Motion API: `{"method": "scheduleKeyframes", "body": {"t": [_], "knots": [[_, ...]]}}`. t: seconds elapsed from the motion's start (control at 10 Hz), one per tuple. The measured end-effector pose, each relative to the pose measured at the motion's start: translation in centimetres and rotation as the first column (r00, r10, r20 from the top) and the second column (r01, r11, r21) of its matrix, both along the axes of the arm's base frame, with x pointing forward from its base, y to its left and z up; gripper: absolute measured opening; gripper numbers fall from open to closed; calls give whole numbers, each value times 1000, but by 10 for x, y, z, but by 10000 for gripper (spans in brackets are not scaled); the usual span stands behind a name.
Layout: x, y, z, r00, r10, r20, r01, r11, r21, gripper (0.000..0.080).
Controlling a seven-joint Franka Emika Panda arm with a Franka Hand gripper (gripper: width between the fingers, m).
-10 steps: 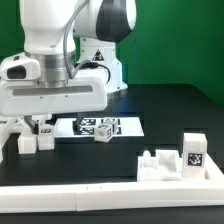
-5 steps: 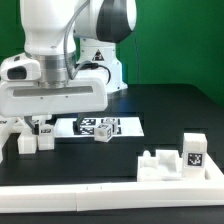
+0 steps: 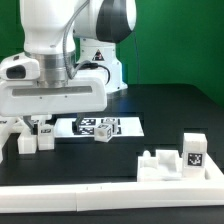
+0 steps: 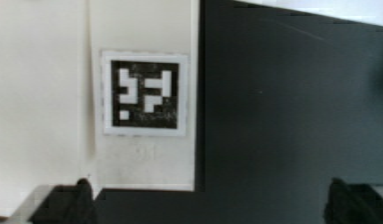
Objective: Assemble chair
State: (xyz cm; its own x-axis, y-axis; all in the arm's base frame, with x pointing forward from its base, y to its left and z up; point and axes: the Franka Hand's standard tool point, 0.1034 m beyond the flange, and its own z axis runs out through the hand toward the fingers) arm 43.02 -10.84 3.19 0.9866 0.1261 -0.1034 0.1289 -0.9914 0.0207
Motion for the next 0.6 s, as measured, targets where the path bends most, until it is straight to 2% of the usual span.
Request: {"method": "scheduleKeyframes", "body": {"t": [0.2,0.3,0.6], "knots": [[0,3,-1,1000,-26,-2,26,1000,-2,649],[-1,12,-5,999,-45,-8,45,999,-4,649],[-5,11,-8,999,-27,42,28,999,-30,649]]}}
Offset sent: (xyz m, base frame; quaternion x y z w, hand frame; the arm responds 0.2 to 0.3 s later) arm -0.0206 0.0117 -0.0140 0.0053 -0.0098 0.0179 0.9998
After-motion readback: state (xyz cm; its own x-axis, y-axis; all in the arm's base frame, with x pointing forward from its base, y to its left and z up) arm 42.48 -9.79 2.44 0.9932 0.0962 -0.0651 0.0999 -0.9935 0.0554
